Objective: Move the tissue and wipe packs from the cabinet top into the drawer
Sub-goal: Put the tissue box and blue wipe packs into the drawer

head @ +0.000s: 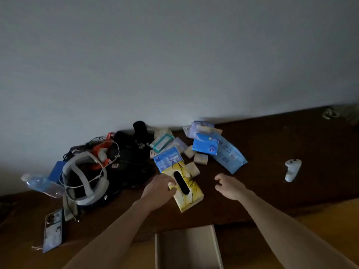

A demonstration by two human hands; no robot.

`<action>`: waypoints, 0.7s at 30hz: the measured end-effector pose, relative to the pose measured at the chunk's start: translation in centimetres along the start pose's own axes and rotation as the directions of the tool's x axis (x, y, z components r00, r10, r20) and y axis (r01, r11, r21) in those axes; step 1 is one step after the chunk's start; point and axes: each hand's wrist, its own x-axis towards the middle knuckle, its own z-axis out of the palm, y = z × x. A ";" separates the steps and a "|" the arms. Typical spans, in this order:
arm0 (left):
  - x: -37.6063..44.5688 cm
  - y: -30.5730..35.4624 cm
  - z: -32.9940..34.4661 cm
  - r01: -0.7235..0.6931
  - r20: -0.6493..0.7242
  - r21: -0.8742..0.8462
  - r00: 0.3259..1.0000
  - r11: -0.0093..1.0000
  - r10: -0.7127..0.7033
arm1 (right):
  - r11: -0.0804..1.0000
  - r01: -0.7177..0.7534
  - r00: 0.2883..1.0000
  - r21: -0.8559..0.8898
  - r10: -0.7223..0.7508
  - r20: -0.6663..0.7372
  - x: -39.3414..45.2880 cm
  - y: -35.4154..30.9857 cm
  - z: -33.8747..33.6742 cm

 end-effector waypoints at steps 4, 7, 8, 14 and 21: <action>5.4 0.6 5.4 -0.117 0.295 0.351 0.956 0.929 0.009 | 0.993 -0.096 0.992 -0.062 0.101 0.081 4.8 1.4 2.7; 6.9 -1.2 10.5 -0.128 0.382 0.513 0.919 0.849 -0.092 | 0.970 -0.176 0.969 -0.166 0.200 0.143 7.6 4.1 7.0; 7.0 -1.7 11.7 -0.148 0.371 0.547 0.925 0.824 -0.079 | 0.963 -0.188 0.971 -0.192 0.212 0.114 8.2 4.5 8.1; 3.9 -5.8 13.9 -0.287 0.264 0.615 0.953 0.734 0.152 | 0.989 -0.031 0.991 -0.145 0.012 -0.131 11.9 1.1 7.8; 0.5 -12.6 11.3 -0.170 0.194 0.622 0.979 0.764 0.059 | 0.850 0.333 0.883 -0.409 -0.433 -0.181 17.5 -12.0 5.4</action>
